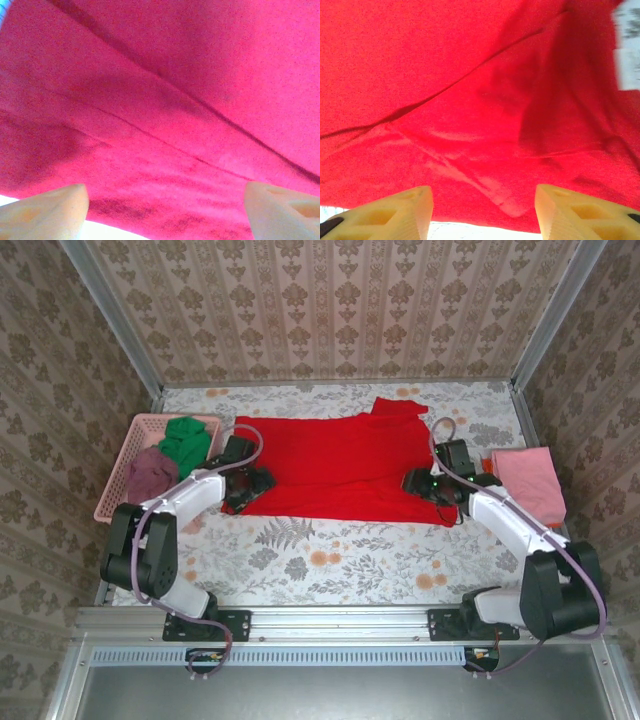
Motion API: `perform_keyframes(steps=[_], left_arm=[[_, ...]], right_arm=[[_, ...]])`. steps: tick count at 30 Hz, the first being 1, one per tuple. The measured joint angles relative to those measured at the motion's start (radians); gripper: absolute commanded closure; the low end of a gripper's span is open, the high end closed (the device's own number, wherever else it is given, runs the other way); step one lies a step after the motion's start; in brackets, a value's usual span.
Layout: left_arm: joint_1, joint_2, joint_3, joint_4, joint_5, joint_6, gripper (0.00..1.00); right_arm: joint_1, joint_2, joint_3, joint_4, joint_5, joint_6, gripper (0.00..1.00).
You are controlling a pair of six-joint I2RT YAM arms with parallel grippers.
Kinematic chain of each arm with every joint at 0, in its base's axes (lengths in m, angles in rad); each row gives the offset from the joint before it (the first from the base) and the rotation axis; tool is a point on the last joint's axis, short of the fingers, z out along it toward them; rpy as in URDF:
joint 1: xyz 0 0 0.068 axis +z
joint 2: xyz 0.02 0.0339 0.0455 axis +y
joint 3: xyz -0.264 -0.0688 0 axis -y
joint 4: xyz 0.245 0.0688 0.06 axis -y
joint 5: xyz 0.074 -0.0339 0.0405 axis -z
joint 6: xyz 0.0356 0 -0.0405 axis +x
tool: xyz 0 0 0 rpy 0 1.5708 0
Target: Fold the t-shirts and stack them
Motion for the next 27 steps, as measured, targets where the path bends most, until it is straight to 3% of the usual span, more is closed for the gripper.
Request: perform_keyframes(steps=[8,15,27], left_arm=[[0.051,-0.002,0.008,-0.02,-0.049,-0.066,0.24],[0.076,-0.052,-0.032,-0.019,-0.043,-0.095,0.24],[0.101,-0.064,-0.076,-0.007,0.0,-0.137,0.25]], right_arm=[[0.216,0.278,0.209,0.006,-0.075,-0.077,0.45],[0.447,0.46,0.365,0.035,-0.003,-0.255,0.45],[0.51,0.697,0.533,0.103,0.252,-0.659,0.5]])
